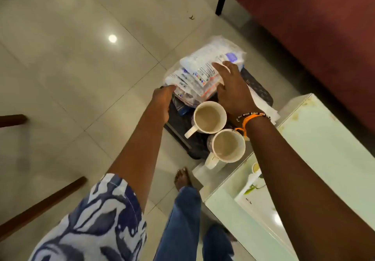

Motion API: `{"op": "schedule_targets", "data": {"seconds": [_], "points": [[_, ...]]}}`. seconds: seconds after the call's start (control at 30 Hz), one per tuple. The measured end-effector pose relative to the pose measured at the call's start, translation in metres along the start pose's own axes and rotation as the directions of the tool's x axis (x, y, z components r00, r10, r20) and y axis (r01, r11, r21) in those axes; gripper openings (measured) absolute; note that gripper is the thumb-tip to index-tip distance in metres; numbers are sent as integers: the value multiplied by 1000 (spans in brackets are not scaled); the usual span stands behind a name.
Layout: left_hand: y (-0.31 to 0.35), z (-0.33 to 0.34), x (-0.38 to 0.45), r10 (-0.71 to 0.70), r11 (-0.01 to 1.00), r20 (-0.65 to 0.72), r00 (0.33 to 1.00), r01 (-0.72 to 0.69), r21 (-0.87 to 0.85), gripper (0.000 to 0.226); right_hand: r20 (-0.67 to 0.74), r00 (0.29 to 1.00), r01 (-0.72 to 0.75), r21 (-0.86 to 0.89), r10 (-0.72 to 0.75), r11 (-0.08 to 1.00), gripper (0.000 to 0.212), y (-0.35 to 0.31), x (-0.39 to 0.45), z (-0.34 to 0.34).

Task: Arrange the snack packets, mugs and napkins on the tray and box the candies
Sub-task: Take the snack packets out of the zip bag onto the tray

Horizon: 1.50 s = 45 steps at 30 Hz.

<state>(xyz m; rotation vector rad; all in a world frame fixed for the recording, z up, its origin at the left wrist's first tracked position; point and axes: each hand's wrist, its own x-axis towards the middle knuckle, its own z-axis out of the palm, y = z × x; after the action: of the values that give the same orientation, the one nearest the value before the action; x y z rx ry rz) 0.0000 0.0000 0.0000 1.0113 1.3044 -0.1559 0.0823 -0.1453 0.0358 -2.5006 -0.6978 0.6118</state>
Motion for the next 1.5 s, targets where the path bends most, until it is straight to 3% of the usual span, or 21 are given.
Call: {"op": "schedule_targets", "data": {"seconds": [0.2, 0.37, 0.43, 0.53, 0.63, 0.67, 0.7, 0.8, 0.87, 0.93, 1.07, 1.13, 1.23, 1.3, 1.33, 1.4, 1.5], "points": [[6, 7, 15, -16, 991, 46, 999, 22, -130, 45, 118, 992, -49, 79, 40, 996, 63, 4, 11, 11], [25, 16, 12, 105, 967, 209, 972, -51, -250, 40, 127, 988, -119, 274, 86, 954, 64, 4, 9, 5], [36, 23, 4, 206, 964, 221, 953, -160, -211, 38, 144, 981, -172, 352, 129, 920, 64, 4, 10, 2], [49, 37, -13, 398, 916, 118, 910, -387, -109, 30, 118, 973, -230, 457, 198, 859, 58, 4, 10, -4], [51, 49, -36, 639, 756, 93, 764, -646, 106, 13, -21, 965, -223, 460, 262, 860, 44, 7, 5, -10], [48, 52, -46, 705, 681, 130, 697, -717, 152, 11, -42, 949, -242, 540, 313, 806, 38, 8, 0, -14], [44, 55, -58, 754, 607, 183, 631, -776, 171, 11, -37, 923, -261, 672, 383, 693, 34, 9, -7, -17], [23, 64, -94, 859, 314, 340, 383, -919, 240, 26, 61, 839, -189, 965, 540, 184, 34, 15, -39, -36], [2, 72, -120, 852, 108, 461, 248, -945, 308, 40, 123, 836, -100, 992, 534, -73, 41, 27, -68, -51], [-24, 80, -148, 810, -69, 571, 137, -944, 323, 41, 178, 850, -75, 973, 496, -220, 53, 44, -103, -62], [-91, 90, -201, 702, -285, 710, -46, -933, 221, 23, 246, 923, -121, 916, 296, -383, 61, 73, -181, -75], [-126, 93, -224, 631, -335, 770, -94, -928, 162, 24, 284, 893, -146, 916, 348, -374, 55, 86, -220, -72], [-177, 98, -258, 517, -334, 852, -79, -935, 116, 24, 292, 824, -139, 935, 485, -326, 30, 109, -283, -60], [-203, 97, -276, 417, -187, 909, -12, -980, 73, 17, 255, 787, -95, 950, 562, -297, 20, 124, -321, -48], [-216, 95, -284, 383, -61, 923, 31, -996, 59, 16, 218, 766, -71, 964, 605, -257, 18, 133, -340, -41], [-240, 93, -293, 377, 224, 913, 159, -972, 77, 24, 144, 745, -28, 982, 651, -185, 25, 152, -377, -25], [-277, 97, -292, 487, 401, 763, 424, -885, 236, 28, 87, 756, 4, 991, 648, -137, 42, 174, -424, -2]]}}
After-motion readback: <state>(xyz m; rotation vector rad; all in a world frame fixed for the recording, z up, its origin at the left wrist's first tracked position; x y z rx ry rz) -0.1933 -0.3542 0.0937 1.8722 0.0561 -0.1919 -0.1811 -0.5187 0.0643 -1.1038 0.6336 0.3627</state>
